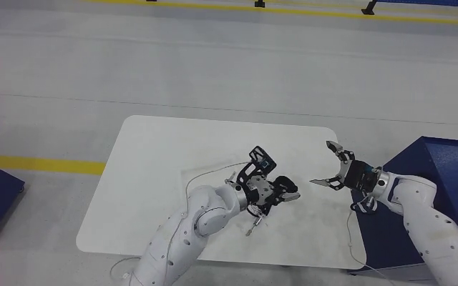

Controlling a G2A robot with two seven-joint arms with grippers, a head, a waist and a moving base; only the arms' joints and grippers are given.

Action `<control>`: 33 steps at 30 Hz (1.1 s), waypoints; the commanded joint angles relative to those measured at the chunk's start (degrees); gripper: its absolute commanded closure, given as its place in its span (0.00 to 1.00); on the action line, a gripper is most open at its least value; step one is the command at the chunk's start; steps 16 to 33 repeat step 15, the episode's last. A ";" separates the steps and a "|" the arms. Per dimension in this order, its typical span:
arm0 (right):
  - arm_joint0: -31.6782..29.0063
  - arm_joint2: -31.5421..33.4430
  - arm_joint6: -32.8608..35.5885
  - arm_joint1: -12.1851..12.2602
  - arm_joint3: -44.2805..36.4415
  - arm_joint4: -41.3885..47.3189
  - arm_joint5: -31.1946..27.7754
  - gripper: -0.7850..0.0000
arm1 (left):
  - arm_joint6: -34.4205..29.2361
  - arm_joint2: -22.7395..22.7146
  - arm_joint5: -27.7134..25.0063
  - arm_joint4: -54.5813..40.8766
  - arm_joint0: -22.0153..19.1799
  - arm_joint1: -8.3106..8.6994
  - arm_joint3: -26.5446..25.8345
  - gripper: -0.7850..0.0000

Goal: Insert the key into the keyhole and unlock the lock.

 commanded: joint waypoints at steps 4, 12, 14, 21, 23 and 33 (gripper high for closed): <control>0.00 0.00 0.00 0.00 0.00 0.00 0.00 0.00 | 2.43 -1.57 -1.78 1.16 2.70 0.58 -3.55 0.00; 0.00 0.00 0.00 0.00 0.00 0.00 0.00 0.00 | 1.92 -1.35 -1.42 1.06 2.20 0.54 -2.76 0.00; 0.00 0.00 0.00 0.00 0.00 0.00 0.00 0.00 | 1.92 -1.36 -1.42 1.06 2.20 0.54 -2.76 0.00; 0.00 0.00 0.00 0.00 0.00 0.00 0.00 0.00 | 1.92 -1.36 -1.42 1.06 2.20 0.54 -2.76 0.00; 0.00 0.00 0.00 0.00 0.00 0.00 0.00 0.00 | 1.92 -1.36 -1.42 1.06 2.20 0.54 -2.76 0.00; 0.00 0.00 0.00 0.00 0.00 0.00 0.00 0.00 | 1.92 -1.36 -1.42 1.06 2.20 0.54 -2.76 0.00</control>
